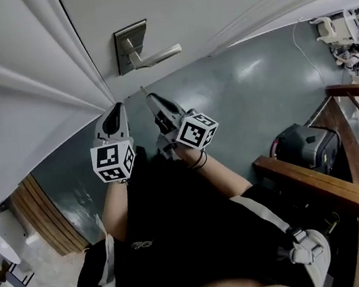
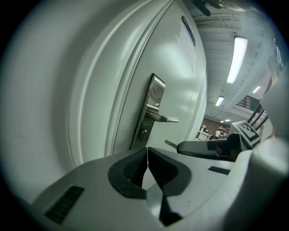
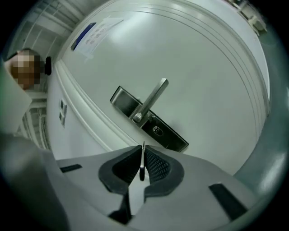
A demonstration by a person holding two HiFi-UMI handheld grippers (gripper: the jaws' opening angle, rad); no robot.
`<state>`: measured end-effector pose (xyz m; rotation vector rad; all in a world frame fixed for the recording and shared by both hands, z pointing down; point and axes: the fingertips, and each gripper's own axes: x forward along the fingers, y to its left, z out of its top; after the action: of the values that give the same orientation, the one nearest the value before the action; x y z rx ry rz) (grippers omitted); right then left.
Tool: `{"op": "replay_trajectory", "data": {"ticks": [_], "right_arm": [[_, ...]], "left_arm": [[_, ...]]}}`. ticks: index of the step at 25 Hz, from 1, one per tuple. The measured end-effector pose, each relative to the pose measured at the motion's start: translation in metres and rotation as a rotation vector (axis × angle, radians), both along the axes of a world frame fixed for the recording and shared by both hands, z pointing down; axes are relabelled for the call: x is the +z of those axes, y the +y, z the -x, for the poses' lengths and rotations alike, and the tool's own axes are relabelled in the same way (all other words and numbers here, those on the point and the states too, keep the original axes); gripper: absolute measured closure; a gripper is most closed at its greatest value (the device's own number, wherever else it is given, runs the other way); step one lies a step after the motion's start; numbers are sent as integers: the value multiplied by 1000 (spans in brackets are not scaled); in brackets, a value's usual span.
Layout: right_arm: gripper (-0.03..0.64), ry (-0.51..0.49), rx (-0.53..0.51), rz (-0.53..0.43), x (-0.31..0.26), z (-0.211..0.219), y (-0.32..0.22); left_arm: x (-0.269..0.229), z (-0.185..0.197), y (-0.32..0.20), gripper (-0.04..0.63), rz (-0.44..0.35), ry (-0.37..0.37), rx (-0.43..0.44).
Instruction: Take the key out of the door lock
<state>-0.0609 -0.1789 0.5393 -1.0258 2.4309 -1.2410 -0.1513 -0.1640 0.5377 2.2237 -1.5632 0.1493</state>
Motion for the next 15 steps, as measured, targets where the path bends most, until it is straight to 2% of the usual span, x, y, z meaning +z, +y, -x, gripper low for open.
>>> {"op": "replay_trajectory", "data": {"ticks": [4,6,10,15], "right_arm": [[586,251,-87,-142,-4,-9,15],[586,345,-125,-207,-8,-13,24],[586,452,-181,-306,-15,-22,41],[586,508,-224,-405,-33,-32,61]], "left_arm": [[1,-17,21,571,7,-9,-50],[-1,-23,31,571,6,-20,-69],[-7,-35,49,571,-12,-36,-111],[-18,-47,71,571,-39,-61,-163]]}}
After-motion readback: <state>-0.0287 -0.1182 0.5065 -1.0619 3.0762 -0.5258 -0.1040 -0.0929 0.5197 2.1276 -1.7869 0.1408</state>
